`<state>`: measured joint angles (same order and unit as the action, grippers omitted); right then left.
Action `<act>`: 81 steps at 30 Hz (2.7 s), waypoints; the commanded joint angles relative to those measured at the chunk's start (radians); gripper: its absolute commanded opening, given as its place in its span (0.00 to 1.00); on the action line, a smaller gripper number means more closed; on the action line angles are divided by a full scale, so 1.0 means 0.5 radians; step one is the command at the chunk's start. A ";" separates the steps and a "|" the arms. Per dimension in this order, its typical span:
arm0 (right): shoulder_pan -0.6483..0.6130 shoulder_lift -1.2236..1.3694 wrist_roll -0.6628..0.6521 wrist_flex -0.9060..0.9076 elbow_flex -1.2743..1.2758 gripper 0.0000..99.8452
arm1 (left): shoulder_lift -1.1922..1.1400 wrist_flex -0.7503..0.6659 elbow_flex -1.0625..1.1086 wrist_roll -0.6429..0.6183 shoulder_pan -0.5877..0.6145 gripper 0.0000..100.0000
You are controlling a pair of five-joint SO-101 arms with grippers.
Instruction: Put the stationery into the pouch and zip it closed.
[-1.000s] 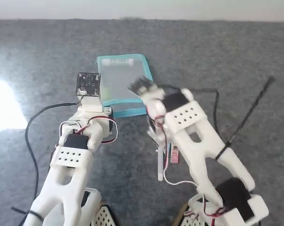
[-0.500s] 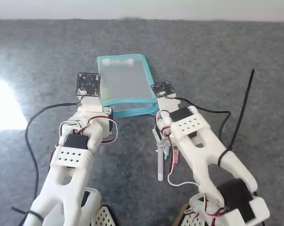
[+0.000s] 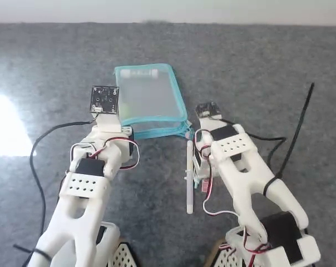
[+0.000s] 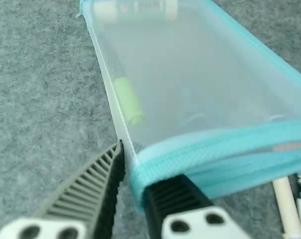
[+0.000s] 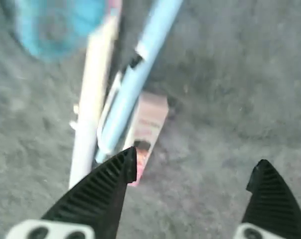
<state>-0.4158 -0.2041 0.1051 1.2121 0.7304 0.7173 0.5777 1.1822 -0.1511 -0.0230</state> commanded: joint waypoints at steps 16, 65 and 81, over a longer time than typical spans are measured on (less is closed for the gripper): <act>-0.419 -0.075 0.126 -0.293 0.190 0.34 | -0.006 -0.021 -0.005 -0.028 -0.021 0.01; 0.548 0.400 -1.316 -0.112 -0.589 0.01 | -0.006 -0.015 -0.002 -0.028 -0.006 0.01; 0.557 0.511 -1.068 -0.100 -0.592 0.15 | -0.006 -0.015 -0.002 0.003 -0.006 0.01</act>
<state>-0.1534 0.0614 -0.4427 1.1646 0.4803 0.7173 0.5777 1.1822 -0.1511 -0.0230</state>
